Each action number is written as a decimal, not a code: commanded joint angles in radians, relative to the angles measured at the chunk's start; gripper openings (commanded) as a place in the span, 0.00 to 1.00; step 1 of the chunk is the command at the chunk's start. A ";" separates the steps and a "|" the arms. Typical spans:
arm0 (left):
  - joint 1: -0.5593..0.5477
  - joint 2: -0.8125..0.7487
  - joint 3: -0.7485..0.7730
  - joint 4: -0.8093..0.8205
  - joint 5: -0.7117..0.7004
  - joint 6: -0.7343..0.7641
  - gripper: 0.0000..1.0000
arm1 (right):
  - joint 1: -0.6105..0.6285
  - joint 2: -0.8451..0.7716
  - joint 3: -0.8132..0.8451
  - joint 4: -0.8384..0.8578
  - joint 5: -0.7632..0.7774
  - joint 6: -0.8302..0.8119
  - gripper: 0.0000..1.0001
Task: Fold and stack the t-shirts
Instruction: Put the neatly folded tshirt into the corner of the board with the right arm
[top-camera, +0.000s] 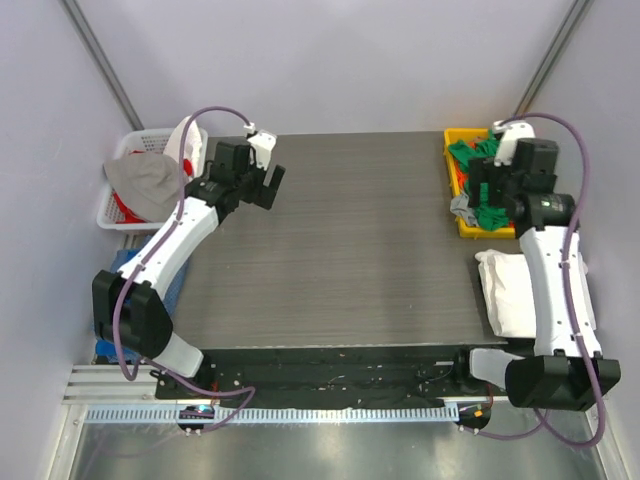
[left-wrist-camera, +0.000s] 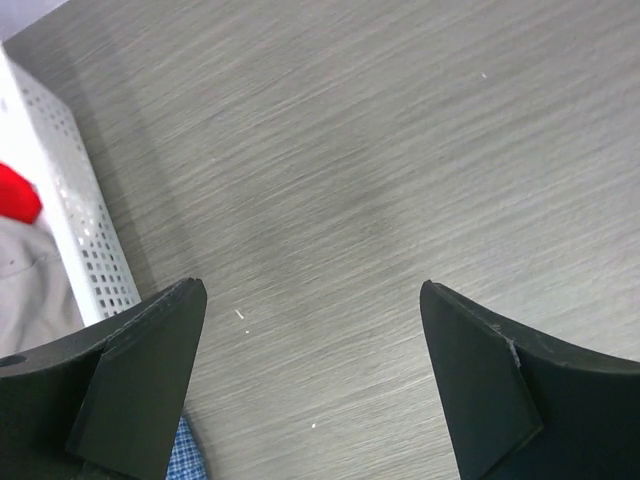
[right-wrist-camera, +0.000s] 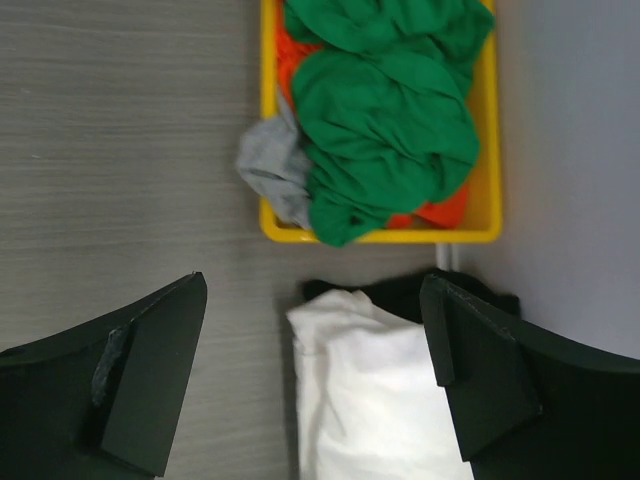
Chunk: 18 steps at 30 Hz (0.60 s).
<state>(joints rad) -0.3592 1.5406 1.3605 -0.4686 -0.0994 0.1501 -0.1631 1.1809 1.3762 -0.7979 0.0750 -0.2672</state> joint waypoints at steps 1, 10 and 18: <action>0.025 -0.025 0.009 0.004 -0.016 -0.115 0.93 | 0.226 0.011 -0.045 0.207 0.164 0.183 0.98; 0.101 -0.033 0.020 -0.045 0.027 -0.227 1.00 | 0.519 0.227 -0.011 0.275 0.306 0.137 1.00; 0.123 -0.082 -0.034 -0.021 0.026 -0.254 1.00 | 0.551 0.319 0.083 0.281 0.214 0.151 1.00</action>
<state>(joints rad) -0.2344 1.5227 1.3499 -0.5137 -0.0830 -0.0704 0.3870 1.5116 1.3674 -0.5766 0.3328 -0.1287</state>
